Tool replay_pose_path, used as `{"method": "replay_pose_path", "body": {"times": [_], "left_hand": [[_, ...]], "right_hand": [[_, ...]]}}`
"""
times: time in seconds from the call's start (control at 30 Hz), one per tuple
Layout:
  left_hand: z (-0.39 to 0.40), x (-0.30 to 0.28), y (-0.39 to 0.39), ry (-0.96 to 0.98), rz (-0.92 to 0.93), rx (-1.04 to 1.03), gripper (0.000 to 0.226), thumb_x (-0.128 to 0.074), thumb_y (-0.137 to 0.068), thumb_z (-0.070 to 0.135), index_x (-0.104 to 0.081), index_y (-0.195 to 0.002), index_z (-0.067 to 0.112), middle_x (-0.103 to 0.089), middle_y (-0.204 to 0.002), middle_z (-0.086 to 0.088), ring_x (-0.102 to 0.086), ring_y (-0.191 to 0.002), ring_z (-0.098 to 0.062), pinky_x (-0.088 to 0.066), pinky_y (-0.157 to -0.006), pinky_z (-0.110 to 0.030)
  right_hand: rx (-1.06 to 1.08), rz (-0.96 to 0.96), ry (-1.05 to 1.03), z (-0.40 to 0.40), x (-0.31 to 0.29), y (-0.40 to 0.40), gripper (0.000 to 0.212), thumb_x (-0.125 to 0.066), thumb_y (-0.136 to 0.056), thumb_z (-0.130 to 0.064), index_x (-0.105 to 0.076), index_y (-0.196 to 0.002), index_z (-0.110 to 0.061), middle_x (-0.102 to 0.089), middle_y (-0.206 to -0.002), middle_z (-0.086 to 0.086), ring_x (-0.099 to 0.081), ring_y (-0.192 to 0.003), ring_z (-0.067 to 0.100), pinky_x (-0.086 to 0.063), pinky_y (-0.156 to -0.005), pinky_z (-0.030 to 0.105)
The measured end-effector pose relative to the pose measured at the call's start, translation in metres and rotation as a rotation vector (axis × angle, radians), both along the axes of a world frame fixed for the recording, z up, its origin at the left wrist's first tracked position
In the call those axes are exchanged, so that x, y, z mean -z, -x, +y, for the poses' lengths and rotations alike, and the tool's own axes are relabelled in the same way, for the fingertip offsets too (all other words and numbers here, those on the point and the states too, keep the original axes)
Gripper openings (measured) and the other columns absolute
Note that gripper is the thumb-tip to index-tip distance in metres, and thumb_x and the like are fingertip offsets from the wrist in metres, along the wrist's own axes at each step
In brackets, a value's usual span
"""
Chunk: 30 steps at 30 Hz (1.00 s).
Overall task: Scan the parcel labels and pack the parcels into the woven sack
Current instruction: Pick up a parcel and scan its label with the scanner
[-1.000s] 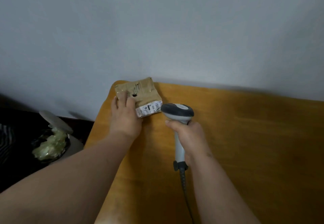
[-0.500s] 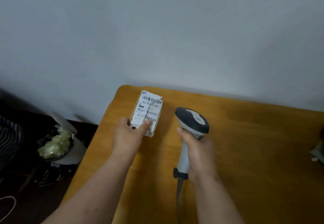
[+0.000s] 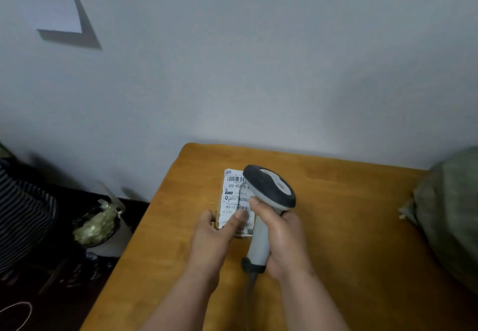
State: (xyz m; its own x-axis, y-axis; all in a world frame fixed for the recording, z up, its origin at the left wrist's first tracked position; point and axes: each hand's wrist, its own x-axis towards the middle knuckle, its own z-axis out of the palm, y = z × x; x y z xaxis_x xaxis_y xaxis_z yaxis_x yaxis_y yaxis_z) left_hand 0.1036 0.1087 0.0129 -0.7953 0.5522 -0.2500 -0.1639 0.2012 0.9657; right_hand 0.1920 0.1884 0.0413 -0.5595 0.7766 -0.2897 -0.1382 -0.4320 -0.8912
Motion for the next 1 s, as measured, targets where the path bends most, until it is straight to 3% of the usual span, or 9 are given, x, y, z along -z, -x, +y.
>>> {"method": "replay_pose_path", "body": {"times": [0.17, 0.27, 0.37, 0.57, 0.67, 0.77, 0.87, 1.0], "left_hand": [[-0.033, -0.022, -0.021, -0.098, -0.192, 0.230, 0.054, -0.085, -0.067, 0.052, -0.053, -0.102, 0.026, -0.073, -0.095, 0.017, -0.066, -0.093, 0.000, -0.043, -0.082, -0.037], [-0.059, -0.031, -0.026, -0.147, -0.220, 0.293, 0.052, -0.076, -0.068, 0.048, -0.051, -0.109, 0.026, -0.069, -0.112, 0.012, -0.066, -0.105, -0.009, -0.046, -0.092, -0.043], [-0.087, -0.035, -0.035, -0.172, -0.187, 0.291, 0.053, -0.081, -0.069, 0.047, -0.054, -0.109, 0.025, -0.070, -0.112, 0.008, -0.066, -0.104, -0.011, -0.044, -0.085, -0.035], [-0.120, -0.039, -0.044, -0.137, -0.097, 0.158, 0.024, -0.076, -0.086, 0.025, -0.057, -0.100, 0.020, -0.072, -0.094, 0.007, -0.067, -0.082, -0.004, -0.045, -0.071, -0.028], [-0.130, -0.050, -0.045, -0.144, -0.128, 0.119, 0.025, -0.076, -0.087, 0.021, -0.057, -0.103, 0.016, -0.074, -0.093, 0.006, -0.068, -0.093, -0.017, -0.052, -0.085, -0.041], [-0.138, -0.061, -0.046, -0.159, -0.136, 0.106, 0.026, -0.075, -0.088, 0.017, -0.057, -0.107, 0.015, -0.073, -0.102, 0.000, -0.069, -0.098, -0.022, -0.052, -0.094, -0.047], [-0.143, -0.070, -0.044, -0.171, -0.113, 0.043, 0.028, -0.075, -0.087, 0.014, -0.056, -0.107, 0.013, -0.071, -0.105, -0.004, -0.069, -0.097, -0.023, -0.055, -0.092, -0.045], [-0.143, -0.081, -0.044, -0.195, -0.048, -0.043, 0.028, -0.077, -0.085, 0.013, -0.056, -0.103, 0.012, -0.071, -0.102, -0.005, -0.070, -0.092, -0.024, -0.057, -0.084, -0.040]], "right_hand": [[0.089, 0.039, -0.049, -0.026, -0.031, -0.031, 0.011, -0.076, -0.085, -0.012, -0.079, -0.095, -0.011, -0.078, -0.098, 0.013, -0.075, -0.092, 0.032, -0.059, -0.087, 0.053], [0.103, 0.069, -0.099, -0.049, -0.044, -0.044, 0.008, -0.075, -0.085, -0.012, -0.080, -0.091, -0.015, -0.078, -0.097, 0.013, -0.076, -0.089, 0.031, -0.062, -0.076, 0.047], [0.089, 0.093, -0.152, -0.075, -0.054, -0.053, 0.011, -0.075, -0.084, -0.013, -0.081, -0.084, -0.022, -0.079, -0.094, 0.011, -0.077, -0.085, 0.027, -0.062, -0.066, 0.036], [0.117, -0.001, -0.190, -0.125, -0.065, -0.067, 0.013, -0.080, -0.080, -0.017, -0.080, -0.093, -0.015, -0.078, -0.097, 0.012, -0.074, -0.096, 0.033, -0.056, -0.093, 0.056], [0.124, -0.025, -0.192, -0.141, -0.070, -0.076, 0.010, -0.081, -0.078, -0.017, -0.081, -0.086, -0.023, -0.079, -0.094, 0.008, -0.074, -0.094, 0.027, -0.056, -0.090, 0.048], [0.115, -0.088, -0.227, -0.150, -0.075, -0.087, 0.020, -0.084, -0.076, -0.020, -0.077, -0.095, -0.018, -0.079, -0.093, 0.003, -0.074, -0.095, 0.025, -0.056, -0.089, 0.044], [0.095, -0.157, -0.284, -0.154, -0.080, -0.101, 0.030, -0.085, -0.075, -0.022, -0.073, -0.102, -0.013, -0.077, -0.083, 0.003, -0.073, -0.086, 0.026, -0.056, -0.087, 0.048], [-0.002, -0.211, -0.370, -0.158, -0.092, -0.117, 0.032, -0.085, -0.060, -0.034, -0.076, -0.087, -0.020, -0.072, -0.074, 0.001, -0.066, -0.076, 0.023, -0.054, -0.077, 0.043]]}}
